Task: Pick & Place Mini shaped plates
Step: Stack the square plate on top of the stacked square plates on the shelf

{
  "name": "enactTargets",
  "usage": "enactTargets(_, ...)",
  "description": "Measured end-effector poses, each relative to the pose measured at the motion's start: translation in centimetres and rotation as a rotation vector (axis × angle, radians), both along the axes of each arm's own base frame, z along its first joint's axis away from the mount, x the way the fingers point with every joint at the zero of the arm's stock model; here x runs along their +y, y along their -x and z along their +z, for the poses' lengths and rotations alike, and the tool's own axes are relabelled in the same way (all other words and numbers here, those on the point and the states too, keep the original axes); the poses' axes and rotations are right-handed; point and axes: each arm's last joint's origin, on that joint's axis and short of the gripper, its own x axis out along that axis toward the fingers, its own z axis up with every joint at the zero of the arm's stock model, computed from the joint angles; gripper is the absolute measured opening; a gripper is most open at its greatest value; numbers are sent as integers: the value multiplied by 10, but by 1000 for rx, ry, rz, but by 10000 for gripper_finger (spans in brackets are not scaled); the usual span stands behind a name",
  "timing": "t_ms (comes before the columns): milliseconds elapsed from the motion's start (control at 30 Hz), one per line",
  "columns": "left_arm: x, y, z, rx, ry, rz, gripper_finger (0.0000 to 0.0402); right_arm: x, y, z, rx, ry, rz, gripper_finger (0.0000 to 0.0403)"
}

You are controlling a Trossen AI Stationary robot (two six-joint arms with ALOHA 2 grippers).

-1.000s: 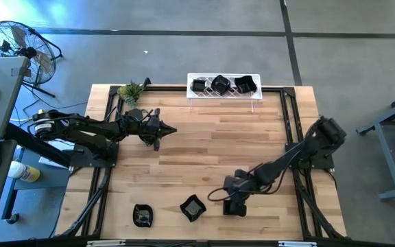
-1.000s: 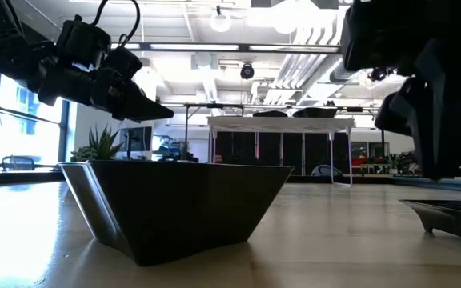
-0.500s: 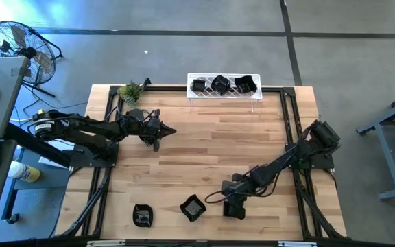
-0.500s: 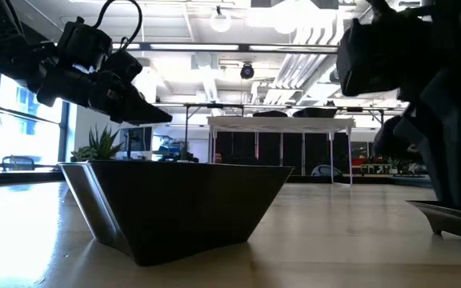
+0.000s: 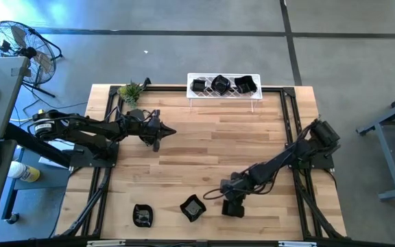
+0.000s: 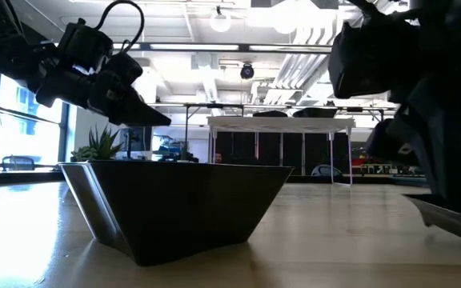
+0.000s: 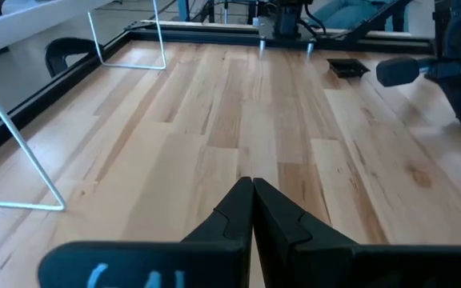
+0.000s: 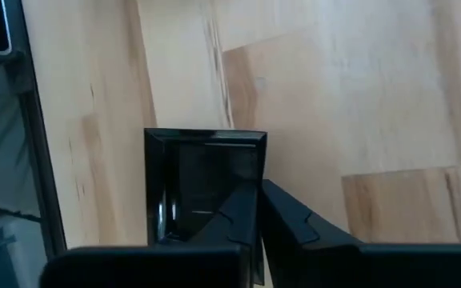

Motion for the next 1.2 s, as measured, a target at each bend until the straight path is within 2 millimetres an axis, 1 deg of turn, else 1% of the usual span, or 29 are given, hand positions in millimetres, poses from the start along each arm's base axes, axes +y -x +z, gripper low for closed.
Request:
enactTargets(67, 0, 0, 0, -1, 12, 4, 5, -1, 0, 4, -13, 8, -14, 12)
enactTargets(167, 0, 0, 0, -2, 25, 8, 5, -7, -1, 14, -55, 21, -47, 5)
enactTargets(333, 0, 0, 0, -4, 24, 8, 5, -29, -7, 36, -148, 56, -152, 6)
enactTargets(433, 0, 0, 0, -4, 24, 8, 5, -49, -13, 44, -180, 74, -291, 3)
enactTargets(500, 0, 0, 0, -6, 24, 8, 5, -65, -19, 44, -192, 83, -471, 3)
enactTargets(633, 0, 0, 1, -12, 21, 8, 5, -103, -30, 37, -207, 84, -982, 6)
enactTargets(667, 0, 0, 1, -12, 21, 8, 5, -112, -32, 34, -228, 96, -1070, 5)
enactTargets(733, 0, 0, 1, -12, 21, 8, 5, -127, -40, 29, -286, 90, -1190, 4)
enactTargets(833, 0, 0, 1, -13, 20, 10, 5, -149, -56, 23, -373, 25, -1257, 2)
enactTargets(933, 0, 0, 1, -13, 10, 8, 5, -170, -68, 9, -404, -14, -1290, 5)
enactTargets(1067, 0, 0, 1, -6, -8, 4, 5, -197, -70, -15, -365, -8, -1384, 8)
enactTargets(1200, 0, 0, 0, -4, -8, 4, 5, -213, -74, -26, -379, -34, -1413, 8)
